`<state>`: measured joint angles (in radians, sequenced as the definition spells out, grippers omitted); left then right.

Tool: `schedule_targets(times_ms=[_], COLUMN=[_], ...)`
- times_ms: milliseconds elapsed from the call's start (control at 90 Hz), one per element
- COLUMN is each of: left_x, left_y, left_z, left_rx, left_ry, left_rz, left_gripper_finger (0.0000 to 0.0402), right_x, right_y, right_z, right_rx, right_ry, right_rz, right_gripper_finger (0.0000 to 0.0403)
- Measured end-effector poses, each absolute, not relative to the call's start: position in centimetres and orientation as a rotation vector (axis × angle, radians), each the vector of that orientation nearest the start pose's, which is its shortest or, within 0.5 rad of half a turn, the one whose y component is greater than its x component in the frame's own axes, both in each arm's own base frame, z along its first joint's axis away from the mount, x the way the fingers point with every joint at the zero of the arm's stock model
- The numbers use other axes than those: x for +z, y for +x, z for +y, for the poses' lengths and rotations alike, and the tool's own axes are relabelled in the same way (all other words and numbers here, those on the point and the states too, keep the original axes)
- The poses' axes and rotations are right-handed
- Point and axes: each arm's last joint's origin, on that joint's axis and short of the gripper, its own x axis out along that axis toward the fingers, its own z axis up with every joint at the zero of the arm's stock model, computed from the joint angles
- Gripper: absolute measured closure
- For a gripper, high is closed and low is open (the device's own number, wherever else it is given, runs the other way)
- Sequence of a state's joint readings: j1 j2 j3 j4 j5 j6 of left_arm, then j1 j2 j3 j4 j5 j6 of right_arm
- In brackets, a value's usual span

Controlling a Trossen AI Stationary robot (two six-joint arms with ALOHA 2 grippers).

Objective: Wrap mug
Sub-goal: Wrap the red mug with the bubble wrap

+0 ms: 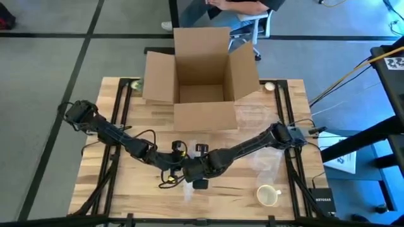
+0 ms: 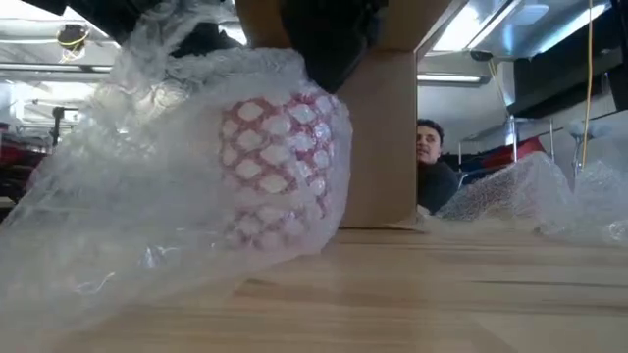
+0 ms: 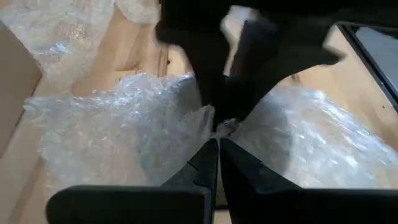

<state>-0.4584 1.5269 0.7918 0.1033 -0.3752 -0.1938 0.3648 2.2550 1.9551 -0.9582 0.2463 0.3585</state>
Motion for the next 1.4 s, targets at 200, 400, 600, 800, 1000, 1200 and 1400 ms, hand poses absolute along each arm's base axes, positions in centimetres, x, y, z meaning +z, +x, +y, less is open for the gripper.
schedule_targets(times_ms=[200, 400, 600, 800, 1000, 1200, 1400], left_x=[21.6, 22.9, 21.2, 17.3, 17.2, 18.8, 18.9], left_y=[25.8, 23.5, 23.3, 25.2, 27.0, 27.7, 28.3], left_z=[-12.3, -12.8, -14.7, -16.5, -17.6, -16.0, -14.8], left_rx=[-0.038, -0.056, -0.076, -0.073, -0.154, -0.077, -0.04], left_ry=[0.058, -0.001, -0.029, -0.035, -0.016, 0.045, 0.033], left_rz=[0.602, 0.636, 0.695, 0.729, 0.584, 0.514, 0.509], left_gripper_finger=[0.0402, 0.0402, 0.0402, 0.0402, 0.0402, 0.0402, 0.0402], right_x=[19.8, 19.8, 19.9, 19.9, 19.9, 20.0, 20.0], right_y=[43.9, 43.9, 43.9, 43.9, 43.9, 43.9, 43.9], right_z=[16.0, 16.0, 16.0, 16.0, 16.1, 16.0, 16.0], right_rx=[-0.107, -0.108, -0.11, -0.111, -0.115, -0.114, -0.114], right_ry=[-0.063, -0.065, -0.068, -0.072, -0.077, -0.077, -0.08], right_rz=[1.211, 1.211, 1.209, 1.206, 1.204, 1.202, 1.204], right_gripper_finger=[0.0402, 0.0402, 0.0402, 0.0402, 0.0402, 0.0402, 0.0402])
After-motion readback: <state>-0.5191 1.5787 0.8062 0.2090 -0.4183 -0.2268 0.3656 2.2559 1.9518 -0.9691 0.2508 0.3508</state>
